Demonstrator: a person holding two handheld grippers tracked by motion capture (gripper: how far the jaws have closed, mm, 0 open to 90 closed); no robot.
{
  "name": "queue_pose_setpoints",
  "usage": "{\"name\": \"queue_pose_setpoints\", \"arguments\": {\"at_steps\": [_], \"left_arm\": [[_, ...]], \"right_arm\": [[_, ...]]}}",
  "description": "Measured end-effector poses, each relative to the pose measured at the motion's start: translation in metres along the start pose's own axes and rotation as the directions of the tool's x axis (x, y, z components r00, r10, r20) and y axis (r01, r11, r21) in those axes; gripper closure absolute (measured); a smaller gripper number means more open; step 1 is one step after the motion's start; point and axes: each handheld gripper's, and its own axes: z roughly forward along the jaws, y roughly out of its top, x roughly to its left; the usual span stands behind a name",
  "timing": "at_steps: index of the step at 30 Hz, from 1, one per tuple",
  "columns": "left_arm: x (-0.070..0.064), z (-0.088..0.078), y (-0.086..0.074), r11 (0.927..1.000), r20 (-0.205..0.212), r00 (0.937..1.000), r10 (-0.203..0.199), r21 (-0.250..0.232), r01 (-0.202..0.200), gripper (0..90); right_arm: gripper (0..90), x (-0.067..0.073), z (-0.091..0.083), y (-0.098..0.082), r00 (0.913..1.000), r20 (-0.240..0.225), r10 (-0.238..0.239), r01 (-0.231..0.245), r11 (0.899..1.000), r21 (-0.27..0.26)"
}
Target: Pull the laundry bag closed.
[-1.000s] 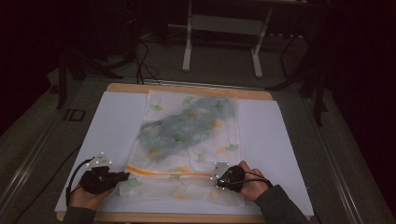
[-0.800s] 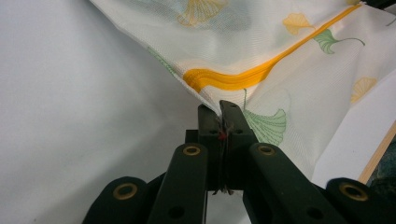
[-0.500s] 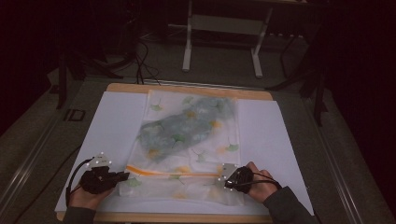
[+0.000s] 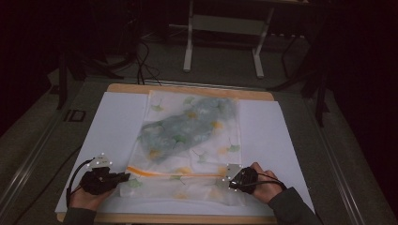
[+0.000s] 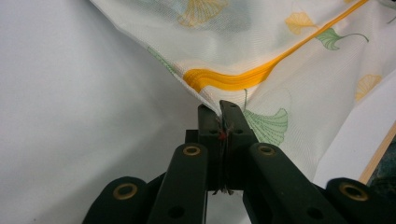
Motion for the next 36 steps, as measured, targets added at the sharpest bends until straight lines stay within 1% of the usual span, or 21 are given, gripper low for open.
{"name": "queue_pose_setpoints", "arguments": {"at_steps": [3,12,20,27,29,31,35,36], "left_arm": [[0.0,0.0,0.0,1.0,0.002,1.0,-0.002,-0.002,0.002,88.7],[0.0,0.0,0.0,1.0,0.001,1.0,0.0,-0.002,0.0,88.7],[0.0,0.0,0.0,1.0,0.0,1.0,0.0,0.0,0.0,88.7],[-0.001,0.0,-0.001,1.0,0.003,1.0,0.0,-0.001,0.0,88.7],[-0.001,0.0,-0.001,1.0,0.009,0.9999,0.003,0.001,-0.003,88.7],[-0.002,0.001,-0.001,1.0,0.014,0.9999,0.005,0.005,-0.005,88.7],[-0.004,0.003,-0.002,0.9998,0.033,0.9994,0.01,0.016,-0.011,88.6],[-0.005,0.003,-0.002,0.9998,0.034,0.9994,0.011,0.018,-0.012,88.6]], "right_arm": [[90.0,-0.001,-0.001,-0.002,1.0,0.003,-0.002,0.002,1.0,0.001],[90.0,-0.002,-0.004,-0.012,0.9998,0.006,0.019,-0.019,1.0,0.004],[90.0,-0.005,-0.007,-0.022,0.9995,0.019,0.026,-0.027,0.999,0.02],[90.0,-0.004,-0.01,-0.031,0.9991,0.017,0.038,-0.038,0.999,0.029],[90.0,-0.004,-0.011,-0.034,0.999,0.019,0.039,-0.04,0.999,0.035],[90.0,-0.004,-0.012,-0.037,0.9989,0.012,0.044,-0.045,0.999,0.03],[90.0,-0.003,-0.015,-0.04,0.9987,0.02,0.046,-0.047,0.998,0.03],[90.0,-0.002,-0.015,-0.041,0.9986,0.015,0.051,-0.051,0.998,0.03]]}}
